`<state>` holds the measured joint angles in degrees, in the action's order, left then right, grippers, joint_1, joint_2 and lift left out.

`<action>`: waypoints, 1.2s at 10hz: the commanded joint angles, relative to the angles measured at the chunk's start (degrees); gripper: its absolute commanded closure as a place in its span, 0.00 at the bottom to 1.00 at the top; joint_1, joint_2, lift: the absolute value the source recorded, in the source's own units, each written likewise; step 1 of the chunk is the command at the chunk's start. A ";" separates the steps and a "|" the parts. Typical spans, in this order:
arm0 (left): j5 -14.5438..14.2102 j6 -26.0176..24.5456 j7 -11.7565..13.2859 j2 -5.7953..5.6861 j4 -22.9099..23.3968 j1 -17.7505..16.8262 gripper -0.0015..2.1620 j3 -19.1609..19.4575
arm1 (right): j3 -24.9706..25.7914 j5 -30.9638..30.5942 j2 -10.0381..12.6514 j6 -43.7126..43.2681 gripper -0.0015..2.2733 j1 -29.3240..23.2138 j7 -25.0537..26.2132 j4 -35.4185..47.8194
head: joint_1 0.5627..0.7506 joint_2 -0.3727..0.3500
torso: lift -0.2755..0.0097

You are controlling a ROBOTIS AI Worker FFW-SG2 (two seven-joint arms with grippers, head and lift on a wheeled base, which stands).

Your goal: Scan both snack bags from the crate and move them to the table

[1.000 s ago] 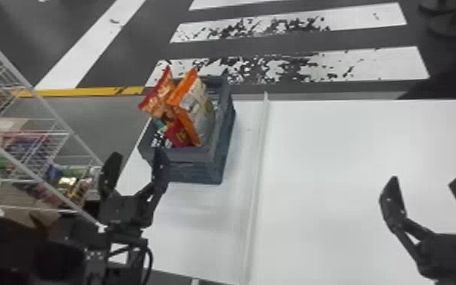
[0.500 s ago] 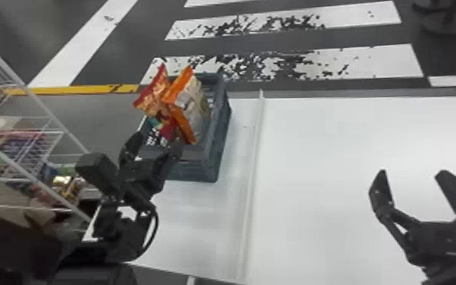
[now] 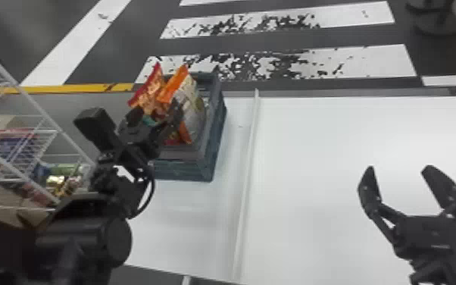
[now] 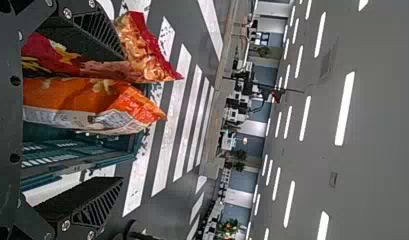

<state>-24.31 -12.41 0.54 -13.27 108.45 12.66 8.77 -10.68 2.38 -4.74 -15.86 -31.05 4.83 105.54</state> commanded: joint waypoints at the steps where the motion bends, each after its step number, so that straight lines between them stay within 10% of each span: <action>1: 0.05 -0.21 -0.01 0.00 -2.98 -3.08 0.07 -0.07 | -0.22 -0.01 -0.09 0.00 0.05 -0.06 0.00 0.19 | 0.70 0.81 | 0.66; 12: 2.16 0.67 -0.10 0.18 -18.80 -15.82 0.09 -2.80 | -2.42 -1.59 0.17 1.76 0.06 1.17 0.00 0.11 | 0.70 0.85 | 0.66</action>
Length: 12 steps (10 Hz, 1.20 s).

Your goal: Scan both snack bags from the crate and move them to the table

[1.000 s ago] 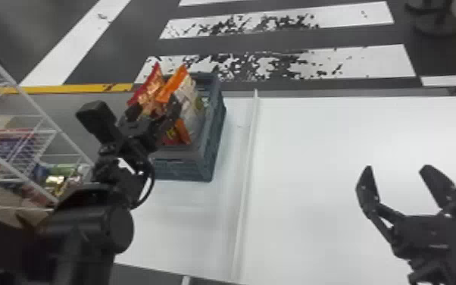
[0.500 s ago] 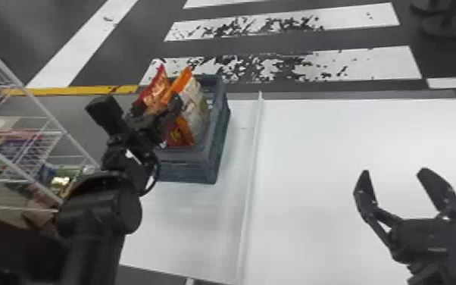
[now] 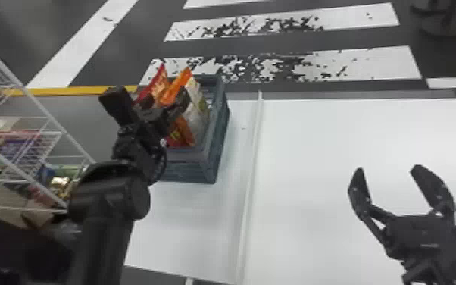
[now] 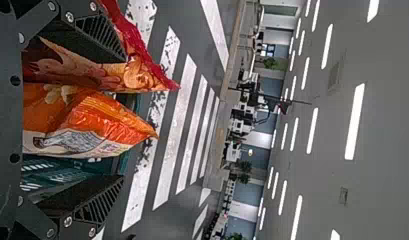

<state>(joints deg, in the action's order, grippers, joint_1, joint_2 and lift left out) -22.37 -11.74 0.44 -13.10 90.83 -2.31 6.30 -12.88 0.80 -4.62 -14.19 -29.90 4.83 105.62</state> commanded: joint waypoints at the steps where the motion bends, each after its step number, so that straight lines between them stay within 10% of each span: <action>1: 0.40 0.00 -0.08 0.01 -2.67 -2.17 0.13 -0.67 | -0.39 -0.01 0.05 0.44 0.06 0.19 0.00 0.03 | 0.70 0.85 | 0.66; 4: 0.58 -0.18 0.35 -0.08 -5.57 -4.11 0.27 -0.76 | -0.65 -0.01 0.05 1.14 0.06 0.63 0.00 -0.06 | 0.70 0.85 | 0.66; 7: 0.75 -3.52 0.79 -0.17 -5.92 -4.81 0.90 -0.76 | -0.83 -0.10 0.14 1.14 0.06 0.63 0.00 0.12 | 0.70 0.85 | 0.66; 12: 2.86 -2.46 -1.14 -0.17 0.58 -0.24 0.99 -1.64 | -1.09 -0.45 0.49 0.97 0.06 0.11 0.00 0.29 | 0.70 0.85 | 0.66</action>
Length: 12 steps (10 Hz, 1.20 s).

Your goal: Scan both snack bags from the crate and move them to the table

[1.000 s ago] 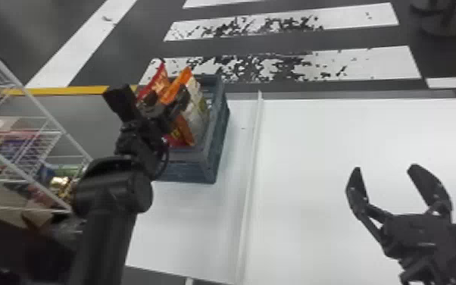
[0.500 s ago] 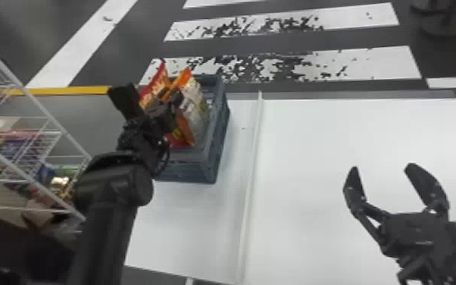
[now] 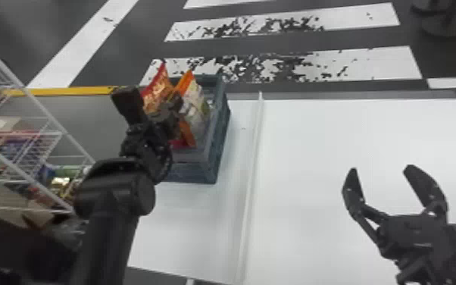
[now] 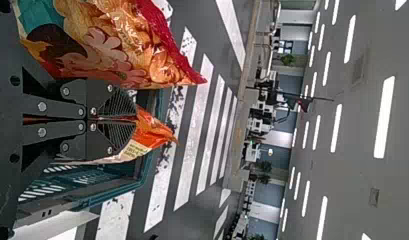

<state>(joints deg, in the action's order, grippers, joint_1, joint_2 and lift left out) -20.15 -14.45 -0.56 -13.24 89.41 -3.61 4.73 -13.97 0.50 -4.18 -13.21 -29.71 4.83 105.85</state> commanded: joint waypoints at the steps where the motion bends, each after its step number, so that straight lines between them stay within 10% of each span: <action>1: 1.87 0.25 -1.03 -0.03 5.52 2.82 0.99 -0.25 | 0.00 -0.14 0.14 -0.01 0.06 -0.17 0.00 0.06 | 0.70 0.85 | 0.66; 5: -0.33 0.25 -1.82 -0.56 21.25 12.40 0.99 2.83 | 0.09 -0.85 0.23 -0.01 0.06 -0.52 0.00 0.41 | 0.70 0.84 | 0.66; 12: -17.47 3.77 0.29 -0.29 36.19 25.68 0.99 12.06 | 0.00 -1.64 0.49 -0.01 0.06 -0.61 0.00 0.41 | 0.70 0.91 | 0.66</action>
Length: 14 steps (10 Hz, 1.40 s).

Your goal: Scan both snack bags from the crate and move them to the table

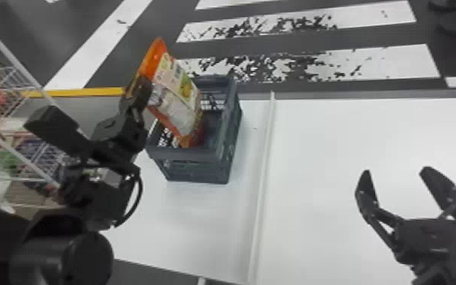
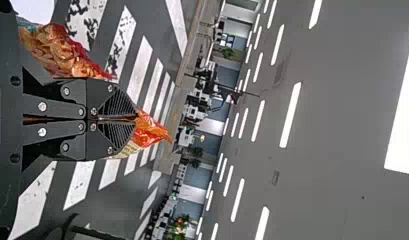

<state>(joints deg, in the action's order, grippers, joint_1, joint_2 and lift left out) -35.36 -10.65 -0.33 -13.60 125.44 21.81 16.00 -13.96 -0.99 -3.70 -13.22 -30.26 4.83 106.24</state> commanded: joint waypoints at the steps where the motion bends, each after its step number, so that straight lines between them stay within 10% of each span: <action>1: -7.80 3.83 1.21 0.33 0.42 1.30 0.99 2.19 | -0.01 -0.06 0.01 0.00 0.06 -0.06 0.00 0.02 | 0.70 0.92 | 0.66; 2: -14.92 3.83 4.11 0.42 0.16 1.56 0.99 3.95 | -0.01 -0.15 0.01 0.00 0.06 -0.15 0.00 0.02 | 0.70 0.92 | 0.66; 5: -21.60 0.14 6.74 0.51 1.13 2.62 0.99 4.65 | -0.10 -0.59 0.10 -0.18 0.06 -0.06 0.00 0.02 | 0.70 0.95 | 0.66; 8: -35.13 -9.00 9.38 0.68 -0.19 2.53 0.99 3.60 | -0.10 -0.59 0.27 -0.36 0.06 -0.06 0.00 0.02 | 0.70 0.91 | 0.66; 14: -36.71 -16.38 10.08 1.04 -3.71 2.97 0.99 -9.94 | 0.25 -0.85 0.18 -7.03 0.06 -0.33 4.31 0.02 | 0.70 0.62 | 0.66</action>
<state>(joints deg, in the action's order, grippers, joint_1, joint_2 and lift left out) -72.62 -26.91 9.72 -12.57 122.49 24.78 7.05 -13.77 -1.76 -3.51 -19.26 -30.53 9.10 106.26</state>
